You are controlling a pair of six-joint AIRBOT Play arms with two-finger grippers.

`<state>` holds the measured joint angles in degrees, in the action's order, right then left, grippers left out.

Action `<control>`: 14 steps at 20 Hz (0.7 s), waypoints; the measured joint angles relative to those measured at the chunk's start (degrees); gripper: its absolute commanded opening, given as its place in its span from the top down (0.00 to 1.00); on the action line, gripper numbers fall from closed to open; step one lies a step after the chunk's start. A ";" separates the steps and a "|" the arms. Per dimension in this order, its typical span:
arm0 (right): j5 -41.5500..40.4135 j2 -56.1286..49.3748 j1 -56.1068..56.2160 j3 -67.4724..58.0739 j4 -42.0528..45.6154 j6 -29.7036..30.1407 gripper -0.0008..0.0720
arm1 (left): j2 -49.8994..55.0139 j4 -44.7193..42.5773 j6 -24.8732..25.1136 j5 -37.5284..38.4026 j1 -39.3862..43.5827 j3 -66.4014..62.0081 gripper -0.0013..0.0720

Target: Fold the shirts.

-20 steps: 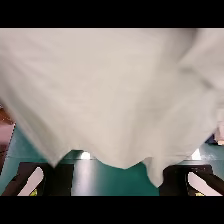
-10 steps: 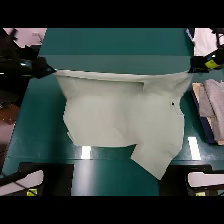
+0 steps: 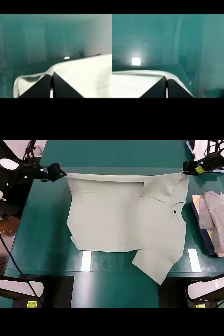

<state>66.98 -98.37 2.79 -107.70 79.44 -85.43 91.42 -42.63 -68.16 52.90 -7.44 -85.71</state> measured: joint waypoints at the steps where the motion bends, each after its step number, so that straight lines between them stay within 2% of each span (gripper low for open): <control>1: 0.66 0.00 0.00 0.83 0.11 0.00 0.97 | 0.24 -0.96 0.55 1.20 0.00 0.55 0.95; 5: 1.60 2.10 -0.02 9.35 0.35 0.00 0.97 | 0.68 -3.69 1.66 4.17 0.09 5.57 0.95; 10: -1.07 5.46 -0.02 22.12 0.02 -0.20 0.96 | 0.87 -4.72 2.34 3.54 0.09 10.40 0.95; 11: -1.33 5.79 -0.02 23.74 -0.09 -0.33 0.93 | 0.90 -4.72 2.38 3.52 0.09 10.78 0.93; 12: -1.42 6.08 -0.02 25.00 -0.17 -0.68 0.68 | 0.90 -4.83 2.38 3.76 0.09 11.04 0.58; 13: -1.44 6.29 -0.02 25.97 -0.22 -0.94 0.48 | 0.90 -4.87 2.34 3.98 0.09 11.21 0.29; 14: -1.18 6.49 -0.02 26.62 -0.22 -1.14 0.47 | 0.90 -4.92 2.29 4.72 0.00 11.28 0.29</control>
<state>65.80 -91.88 2.76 -81.08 79.22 -86.56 92.31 -47.55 -65.87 57.63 -7.44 -74.43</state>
